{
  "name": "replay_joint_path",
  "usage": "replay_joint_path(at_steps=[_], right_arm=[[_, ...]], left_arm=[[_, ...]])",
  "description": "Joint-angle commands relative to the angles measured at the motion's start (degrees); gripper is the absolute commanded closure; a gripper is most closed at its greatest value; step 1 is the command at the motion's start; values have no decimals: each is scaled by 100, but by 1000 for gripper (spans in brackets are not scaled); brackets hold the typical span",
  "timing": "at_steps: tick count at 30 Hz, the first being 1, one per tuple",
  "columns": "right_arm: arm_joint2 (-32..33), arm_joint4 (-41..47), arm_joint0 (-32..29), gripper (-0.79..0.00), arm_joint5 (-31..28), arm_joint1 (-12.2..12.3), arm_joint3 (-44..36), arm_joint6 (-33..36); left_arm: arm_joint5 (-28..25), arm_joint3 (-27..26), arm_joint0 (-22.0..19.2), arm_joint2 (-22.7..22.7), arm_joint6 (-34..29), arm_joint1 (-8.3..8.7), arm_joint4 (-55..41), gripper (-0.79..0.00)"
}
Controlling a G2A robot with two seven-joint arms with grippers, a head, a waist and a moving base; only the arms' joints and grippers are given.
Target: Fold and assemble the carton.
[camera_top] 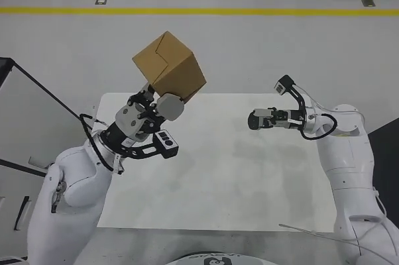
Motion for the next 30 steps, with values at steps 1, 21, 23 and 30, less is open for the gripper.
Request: replay_joint_path(at_steps=[1, 21, 23, 30], right_arm=[[0, 0, 0, -785, 0, 0, 0, 0], [0, 0, 0, -785, 0, 0, 0, 0], [0, 0, 0, -785, 0, 0, 0, 0], [0, 0, 0, -785, 0, 0, 0, 0]], left_arm=[[-41, 8, 20, 0, 16, -7, -186, 0], [-22, 28, -25, -257, 280, -37, -1127, 0], [149, -43, -42, -299, 405, -17, -452, 0], [653, -271, -58, -481, -18, 16, 1807, 0]])
